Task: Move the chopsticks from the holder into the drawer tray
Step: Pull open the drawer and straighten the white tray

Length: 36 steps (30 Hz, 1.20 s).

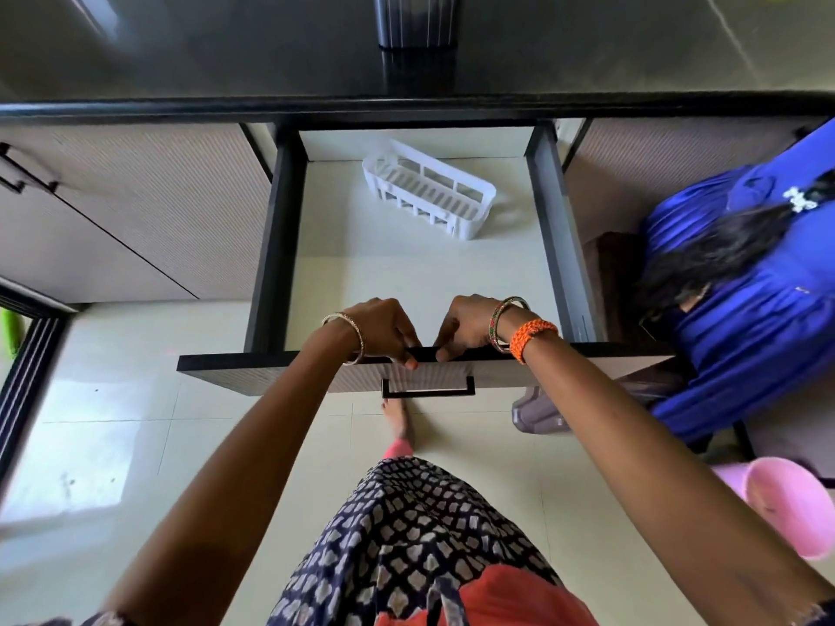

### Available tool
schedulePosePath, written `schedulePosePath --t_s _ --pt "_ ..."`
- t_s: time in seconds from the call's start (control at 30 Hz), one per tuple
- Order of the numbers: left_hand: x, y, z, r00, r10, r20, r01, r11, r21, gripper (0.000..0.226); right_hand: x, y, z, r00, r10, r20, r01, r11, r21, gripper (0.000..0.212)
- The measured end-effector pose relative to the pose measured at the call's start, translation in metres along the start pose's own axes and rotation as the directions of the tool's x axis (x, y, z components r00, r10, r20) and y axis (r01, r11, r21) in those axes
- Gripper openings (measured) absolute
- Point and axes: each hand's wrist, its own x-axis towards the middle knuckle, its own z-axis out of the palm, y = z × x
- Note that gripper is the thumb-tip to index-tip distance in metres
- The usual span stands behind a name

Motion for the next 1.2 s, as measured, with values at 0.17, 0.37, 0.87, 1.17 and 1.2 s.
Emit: schedulePosePath --t_s 0.17,0.37,0.87,1.17,1.2 --pt "0.037 -0.014 -0.036 0.999 -0.008 -0.039 0.000 0.981 -0.194 0.018 0.020 0.011 -0.025 0.971 0.026 -0.240 0.009 0.990 0.143 0.029" --pt "0.126 -0.044 -0.098 0.936 0.038 -0.350 0.005 0.993 0.121 0.051 0.095 0.018 -0.074 0.822 0.153 -0.549 -0.055 0.980 0.190 0.038" --pt "0.225 -0.088 -0.133 0.858 0.238 -0.456 0.040 0.853 0.520 0.035 0.188 0.038 -0.102 0.784 -0.016 -0.620 -0.113 0.979 -0.168 0.031" --pt "0.102 -0.062 -0.042 0.876 0.151 -0.458 0.050 0.916 0.397 0.026 0.091 0.040 -0.042 0.802 -0.150 -0.579 -0.073 0.937 -0.343 0.036" --pt "0.091 -0.060 -0.029 0.877 0.121 -0.466 0.074 0.922 0.380 0.026 0.082 0.039 -0.030 0.814 -0.157 -0.560 -0.062 0.934 -0.352 0.039"
